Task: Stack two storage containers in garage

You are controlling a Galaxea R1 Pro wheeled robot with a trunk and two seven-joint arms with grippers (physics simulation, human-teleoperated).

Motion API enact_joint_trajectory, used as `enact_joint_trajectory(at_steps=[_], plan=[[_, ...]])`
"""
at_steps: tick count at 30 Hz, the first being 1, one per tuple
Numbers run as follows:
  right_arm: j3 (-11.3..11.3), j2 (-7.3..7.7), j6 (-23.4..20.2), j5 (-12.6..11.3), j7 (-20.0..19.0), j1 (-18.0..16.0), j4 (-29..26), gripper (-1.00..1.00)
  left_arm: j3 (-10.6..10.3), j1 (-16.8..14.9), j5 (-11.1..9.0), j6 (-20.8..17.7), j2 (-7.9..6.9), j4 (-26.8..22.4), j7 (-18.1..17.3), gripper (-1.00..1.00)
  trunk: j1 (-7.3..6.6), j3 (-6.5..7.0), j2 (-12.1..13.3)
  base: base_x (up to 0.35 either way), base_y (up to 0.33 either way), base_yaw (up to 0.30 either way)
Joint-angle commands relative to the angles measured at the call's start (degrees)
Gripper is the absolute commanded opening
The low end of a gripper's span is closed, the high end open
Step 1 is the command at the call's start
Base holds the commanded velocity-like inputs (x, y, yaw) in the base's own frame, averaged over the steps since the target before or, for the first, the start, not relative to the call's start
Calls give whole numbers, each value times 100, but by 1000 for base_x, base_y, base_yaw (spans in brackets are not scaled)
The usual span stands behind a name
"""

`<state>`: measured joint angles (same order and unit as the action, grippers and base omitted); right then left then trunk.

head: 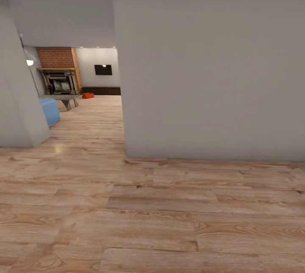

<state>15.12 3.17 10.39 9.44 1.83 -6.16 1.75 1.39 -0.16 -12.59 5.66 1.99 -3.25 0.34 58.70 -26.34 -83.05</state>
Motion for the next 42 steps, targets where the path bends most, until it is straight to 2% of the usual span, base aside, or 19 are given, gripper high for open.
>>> enact_joint_trajectory(at_steps=[1,11,42], plan=[[-6,-2,31,58,18,-8,19,100,11,-2,-23,16,1,0,4,100,3,-5,-3,325,0,0],[-25,-77,-42,11,19,-8,19,100,11,-2,-16,32,3,0,9,100,3,-5,-3,325,0,0],[-62,-64,18,-21,37,-8,19,100,11,-2,-15,40,4,0,9,100,3,-5,-3,325,0,10]])
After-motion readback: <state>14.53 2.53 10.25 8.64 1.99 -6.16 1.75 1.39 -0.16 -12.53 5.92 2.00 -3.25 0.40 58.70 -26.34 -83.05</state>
